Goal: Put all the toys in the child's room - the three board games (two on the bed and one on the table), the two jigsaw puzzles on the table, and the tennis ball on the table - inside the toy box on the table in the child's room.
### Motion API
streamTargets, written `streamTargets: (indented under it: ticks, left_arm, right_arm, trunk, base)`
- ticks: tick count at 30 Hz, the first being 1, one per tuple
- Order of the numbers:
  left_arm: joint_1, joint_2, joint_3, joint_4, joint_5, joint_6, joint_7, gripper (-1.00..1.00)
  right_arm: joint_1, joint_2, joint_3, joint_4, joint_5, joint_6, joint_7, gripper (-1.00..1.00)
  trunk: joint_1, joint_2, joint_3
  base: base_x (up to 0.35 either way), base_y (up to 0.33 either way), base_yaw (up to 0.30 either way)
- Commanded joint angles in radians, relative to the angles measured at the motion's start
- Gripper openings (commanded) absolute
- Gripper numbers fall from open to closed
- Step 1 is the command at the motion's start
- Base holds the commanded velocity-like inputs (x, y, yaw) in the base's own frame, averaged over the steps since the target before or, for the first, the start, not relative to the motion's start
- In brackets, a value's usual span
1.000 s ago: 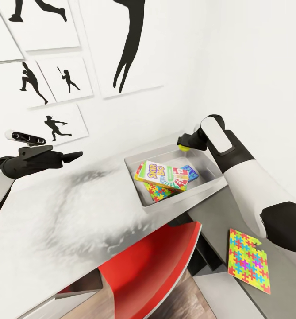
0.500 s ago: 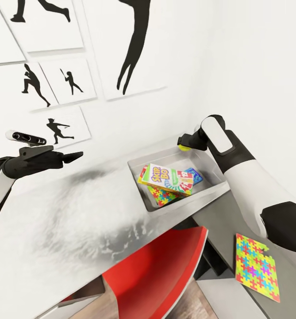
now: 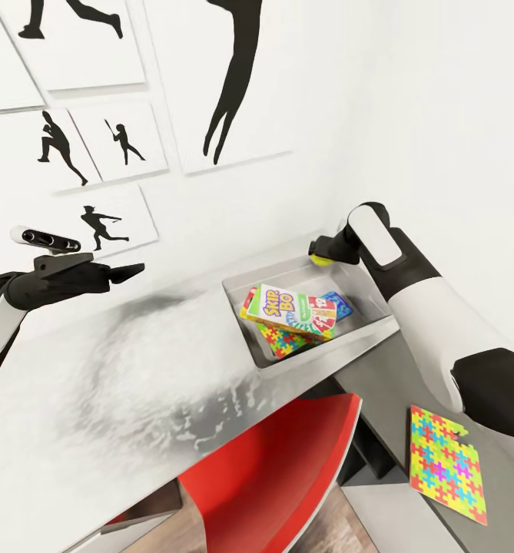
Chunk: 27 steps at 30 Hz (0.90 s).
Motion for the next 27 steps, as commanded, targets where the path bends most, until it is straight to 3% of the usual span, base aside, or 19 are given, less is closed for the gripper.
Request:
streamTargets:
  ticks: [1,27]
  left_arm:
    - [-0.001,0.001,-0.003,0.0,0.001,0.011,-0.005,1.0]
    - [-0.001,0.0,-0.003,0.0,0.001,0.011,-0.005,1.0]
  right_arm:
    - [-0.001,-0.001,0.005,0.0,-0.013,-0.001,-0.014,1.0]
    - [0.0,-0.012,0.002,-0.007,-0.013,-0.002,-0.004,1.0]
  trunk:
    - [0.001,-0.002,-0.002]
    - [0.001,-0.002,-0.002]
  base:
    - [0.0,0.0,0.0]
    - [0.0,0.0,0.0]
